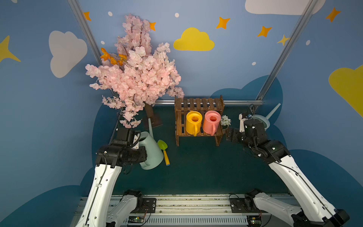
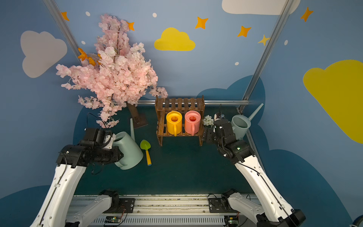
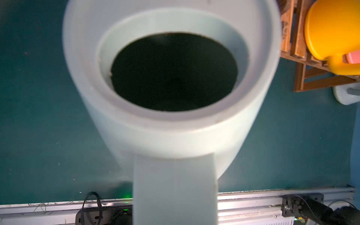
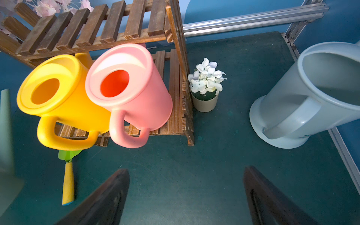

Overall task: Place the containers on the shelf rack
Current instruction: 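Place the container on the shelf.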

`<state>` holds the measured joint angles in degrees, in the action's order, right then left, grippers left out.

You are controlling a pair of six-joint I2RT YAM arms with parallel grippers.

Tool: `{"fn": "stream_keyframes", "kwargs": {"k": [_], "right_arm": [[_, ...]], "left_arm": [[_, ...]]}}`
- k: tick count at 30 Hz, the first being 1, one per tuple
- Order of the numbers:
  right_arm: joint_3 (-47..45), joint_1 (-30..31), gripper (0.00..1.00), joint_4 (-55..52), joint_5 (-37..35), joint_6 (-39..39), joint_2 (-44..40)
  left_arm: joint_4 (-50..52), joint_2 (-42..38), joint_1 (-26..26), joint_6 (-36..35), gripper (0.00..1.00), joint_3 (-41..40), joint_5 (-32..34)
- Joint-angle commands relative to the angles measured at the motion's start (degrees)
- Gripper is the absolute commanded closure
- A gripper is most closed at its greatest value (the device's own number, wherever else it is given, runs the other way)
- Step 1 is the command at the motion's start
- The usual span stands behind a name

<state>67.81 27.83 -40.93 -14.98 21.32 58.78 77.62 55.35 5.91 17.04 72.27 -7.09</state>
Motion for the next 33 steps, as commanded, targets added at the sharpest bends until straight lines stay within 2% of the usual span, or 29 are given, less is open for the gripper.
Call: {"fn": "stream_keyframes", "kwargs": {"k": [1, 9, 15, 20, 27, 33], "right_arm": [[-0.39, -0.80, 0.08, 0.27, 0.20, -0.76, -1.28], [-0.40, -1.90, 0.08, 0.52, -0.35, -1.37, -3.12], [-0.14, -2.44, 0.08, 0.50, 0.48, -1.46, -3.15], [0.48, -2.80, 0.08, -0.14, 1.31, -1.80, -3.70], [1.78, -3.27, 0.04, -2.91, 1.06, -1.99, -4.46], [2.60, -3.29, 0.02, -3.06, 7.60, -3.82, -6.29]], "left_arm": [[3.24, 1.22, 0.20, -4.13, 0.98, 3.99, -5.82], [7.96, 4.53, 1.01, -7.89, 0.98, 13.97, -11.19], [8.67, 5.81, 2.16, -8.65, 0.98, 20.84, -11.35], [6.94, 5.72, 5.11, -8.43, 0.98, 24.13, -11.12], [4.55, 7.34, 12.21, -6.96, 0.98, 29.22, -9.04], [2.49, 12.25, 24.47, -5.78, 0.98, 34.11, -1.74]]}}
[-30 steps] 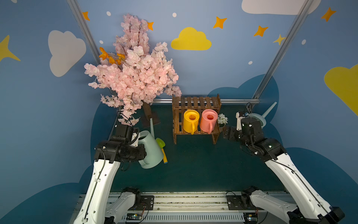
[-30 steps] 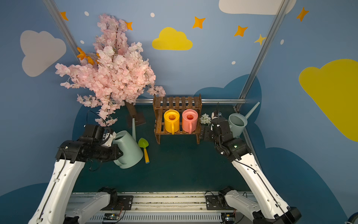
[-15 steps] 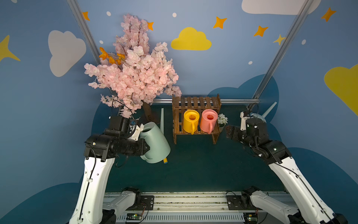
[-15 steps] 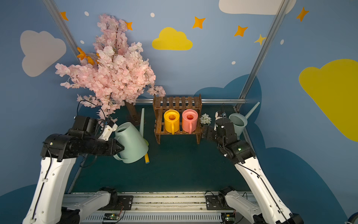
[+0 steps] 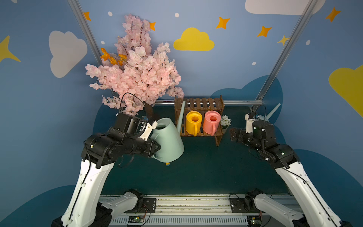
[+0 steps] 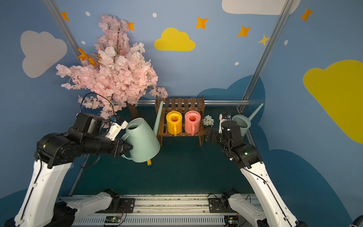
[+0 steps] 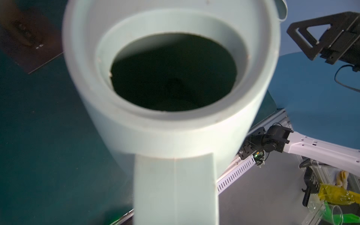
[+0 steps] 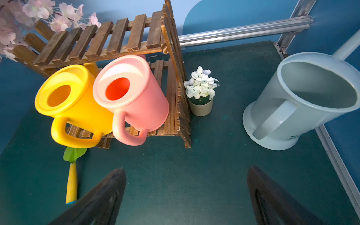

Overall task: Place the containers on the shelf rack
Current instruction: 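Place the container on the shelf.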

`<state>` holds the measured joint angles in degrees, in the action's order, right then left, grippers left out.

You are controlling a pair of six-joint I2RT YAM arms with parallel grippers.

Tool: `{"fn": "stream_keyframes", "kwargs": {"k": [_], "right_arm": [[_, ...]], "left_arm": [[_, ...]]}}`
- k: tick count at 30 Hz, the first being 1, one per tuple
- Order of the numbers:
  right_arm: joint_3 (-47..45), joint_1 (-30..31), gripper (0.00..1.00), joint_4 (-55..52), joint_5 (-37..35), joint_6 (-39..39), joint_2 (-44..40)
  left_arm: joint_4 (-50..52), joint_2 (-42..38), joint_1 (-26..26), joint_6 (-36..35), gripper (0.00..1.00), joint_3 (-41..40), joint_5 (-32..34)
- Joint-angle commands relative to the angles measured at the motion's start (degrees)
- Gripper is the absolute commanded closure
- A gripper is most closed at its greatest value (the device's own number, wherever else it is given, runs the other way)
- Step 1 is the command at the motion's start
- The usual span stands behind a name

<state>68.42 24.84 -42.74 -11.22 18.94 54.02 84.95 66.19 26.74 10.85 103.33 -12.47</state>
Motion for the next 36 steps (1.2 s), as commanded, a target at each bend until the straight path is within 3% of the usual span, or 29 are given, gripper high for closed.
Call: {"fn": "stream_keyframes", "kwargs": {"k": [1, 7, 11, 15, 22, 36], "right_arm": [[2.06, -0.31, 0.02, -1.17, 4.75, -1.78, -1.93], [2.29, -0.25, 0.02, -1.11, 6.62, -2.09, -4.54], [2.45, -0.28, 0.02, -1.20, 7.24, -2.13, -5.79], [2.18, -0.27, 0.02, -1.01, 8.51, -1.90, -6.77], [2.70, -0.26, 0.02, -1.59, 10.43, -1.81, -7.62], [3.83, -0.25, 0.02, -2.12, 9.68, -0.76, -8.17]], "left_arm": [[-5.10, 2.49, 5.59, 0.51, 0.98, 4.51, 4.88], [-4.97, 11.14, 15.82, 0.83, 0.98, 17.41, 9.94], [-5.11, 15.26, 19.30, -0.97, 0.98, 23.19, 12.40], [-7.69, 18.92, 20.67, -2.81, 0.98, 26.76, 13.28], [-21.61, 22.02, 20.92, -5.22, 0.98, 24.69, 12.11], [-32.25, 31.12, 20.89, -9.98, 0.98, 28.29, 24.34]]}}
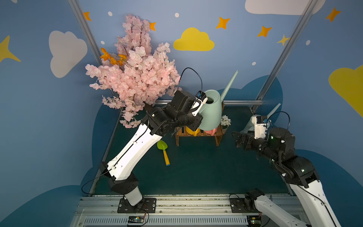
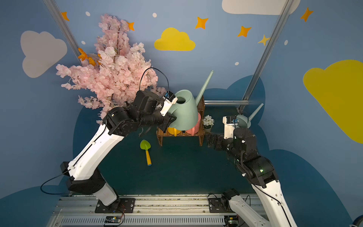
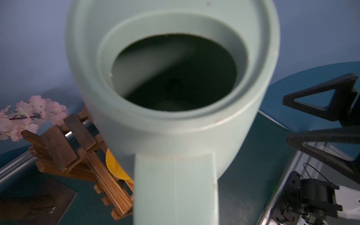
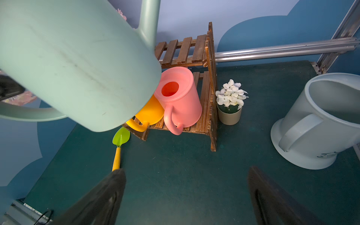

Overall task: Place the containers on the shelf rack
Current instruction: 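Place the container on the shelf.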

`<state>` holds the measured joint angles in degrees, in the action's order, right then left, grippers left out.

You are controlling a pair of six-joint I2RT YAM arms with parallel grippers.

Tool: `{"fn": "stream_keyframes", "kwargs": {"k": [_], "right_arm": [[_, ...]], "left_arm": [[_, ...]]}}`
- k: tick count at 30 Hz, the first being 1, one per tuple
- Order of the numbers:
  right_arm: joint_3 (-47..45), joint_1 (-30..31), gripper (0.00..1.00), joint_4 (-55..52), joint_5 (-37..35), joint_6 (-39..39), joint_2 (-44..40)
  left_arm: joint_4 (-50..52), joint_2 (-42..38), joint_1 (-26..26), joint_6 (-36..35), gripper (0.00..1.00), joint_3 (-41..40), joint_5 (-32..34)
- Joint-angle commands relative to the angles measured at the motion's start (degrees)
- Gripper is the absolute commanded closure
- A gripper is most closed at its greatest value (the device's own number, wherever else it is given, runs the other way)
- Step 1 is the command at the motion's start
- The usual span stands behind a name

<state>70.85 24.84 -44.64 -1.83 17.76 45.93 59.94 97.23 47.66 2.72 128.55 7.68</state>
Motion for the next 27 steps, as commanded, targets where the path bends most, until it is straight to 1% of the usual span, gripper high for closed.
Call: {"fn": "stream_keyframes", "kwargs": {"k": [1, 8, 12, 18, 21, 27], "right_arm": [[1.31, -0.23, 0.02, -0.07, 0.32, 0.50, 0.03], [1.41, -0.24, 0.02, 0.79, 1.31, 1.54, 1.75], [1.07, -0.28, 0.02, 1.71, 1.82, 2.00, 2.04], [0.32, -0.27, 0.02, 2.54, 1.85, 1.93, 2.39], [0.47, -0.24, 0.02, 2.46, 1.85, 2.02, 2.75], [0.56, -0.26, 0.02, 2.29, 1.66, 1.93, 2.85]], "left_arm": [[-7.26, 0.89, -0.02, -2.03, 0.98, 3.78, 4.95], [-6.14, 4.53, 0.00, -2.43, 0.97, 7.13, 7.80], [-6.01, 5.90, -0.02, -2.53, 0.98, 8.95, 11.06], [-3.45, 9.60, -0.06, -2.30, 0.97, 13.83, 15.95], [-2.31, 11.92, 0.10, -0.85, 0.97, 16.09, 19.36], [-0.26, 15.76, 0.09, 4.72, 0.97, 21.21, 26.64]]}}
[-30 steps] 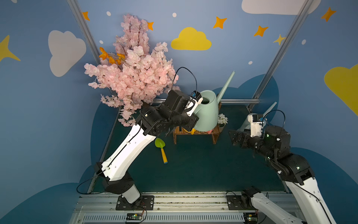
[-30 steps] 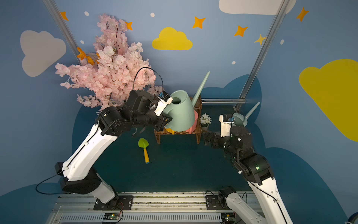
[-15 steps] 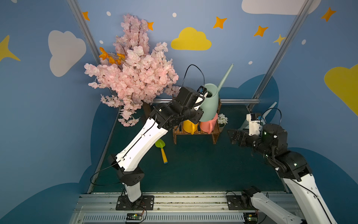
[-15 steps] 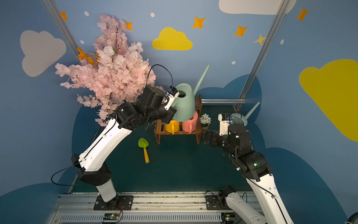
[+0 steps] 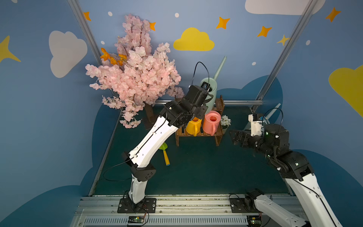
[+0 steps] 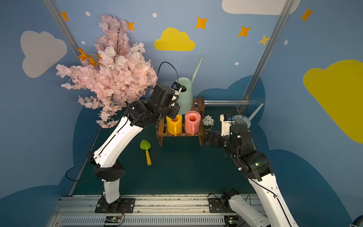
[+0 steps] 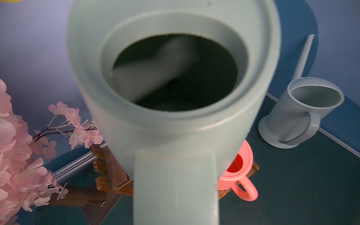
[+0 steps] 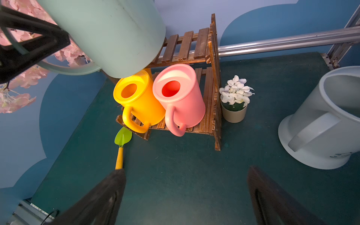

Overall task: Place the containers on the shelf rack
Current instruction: 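Place the container on the shelf.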

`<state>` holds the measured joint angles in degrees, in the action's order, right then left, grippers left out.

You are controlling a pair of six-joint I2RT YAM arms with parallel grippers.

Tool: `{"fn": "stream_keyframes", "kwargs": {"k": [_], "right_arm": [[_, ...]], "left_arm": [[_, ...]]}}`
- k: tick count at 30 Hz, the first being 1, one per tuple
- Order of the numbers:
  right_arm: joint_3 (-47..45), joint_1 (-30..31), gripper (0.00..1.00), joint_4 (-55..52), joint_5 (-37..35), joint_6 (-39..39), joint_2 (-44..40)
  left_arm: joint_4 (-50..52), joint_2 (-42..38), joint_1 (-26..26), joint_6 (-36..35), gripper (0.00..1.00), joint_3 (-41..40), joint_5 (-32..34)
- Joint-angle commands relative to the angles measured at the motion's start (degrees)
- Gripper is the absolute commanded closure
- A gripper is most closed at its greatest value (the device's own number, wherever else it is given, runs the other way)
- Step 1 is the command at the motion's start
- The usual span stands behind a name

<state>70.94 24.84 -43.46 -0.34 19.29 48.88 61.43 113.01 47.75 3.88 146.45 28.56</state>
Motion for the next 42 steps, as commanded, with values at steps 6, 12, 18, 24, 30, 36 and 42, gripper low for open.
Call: {"fn": "stream_keyframes", "kwargs": {"k": [6, 12, 18, 24, 30, 36, 42], "right_arm": [[0.37, -0.28, 0.02, 1.03, -0.01, 0.40, -0.02], [0.21, -0.27, 0.02, 0.92, 0.16, 0.66, -0.18], [-0.24, -0.25, 0.02, 0.75, -0.36, 0.92, -1.01], [-0.44, -0.23, 0.02, 0.58, -0.61, 0.93, -1.15], [-0.56, -0.27, 0.02, 0.58, -0.89, 0.93, -1.07], [-0.95, -0.27, 0.02, 0.49, -1.13, 0.76, -0.97], [-1.06, -0.23, 0.02, 0.49, -1.24, 0.70, -1.24]], "left_arm": [[-2.05, 0.72, -0.02, 10.02, 0.98, 4.11, 9.93], [-2.08, 1.32, -1.14, 15.85, 0.98, 4.15, 11.74], [-1.84, 2.35, -3.99, 22.01, 0.98, 4.24, 9.97], [-1.73, 4.74, -5.41, 24.57, 0.98, 5.05, 7.76], [-1.19, 6.54, -5.89, 25.34, 0.98, 6.12, 6.80], [-0.76, 7.50, -6.26, 25.85, 0.98, 6.13, 6.44], [-0.41, 7.89, -6.35, 26.40, 0.92, 6.13, 5.56]]}}
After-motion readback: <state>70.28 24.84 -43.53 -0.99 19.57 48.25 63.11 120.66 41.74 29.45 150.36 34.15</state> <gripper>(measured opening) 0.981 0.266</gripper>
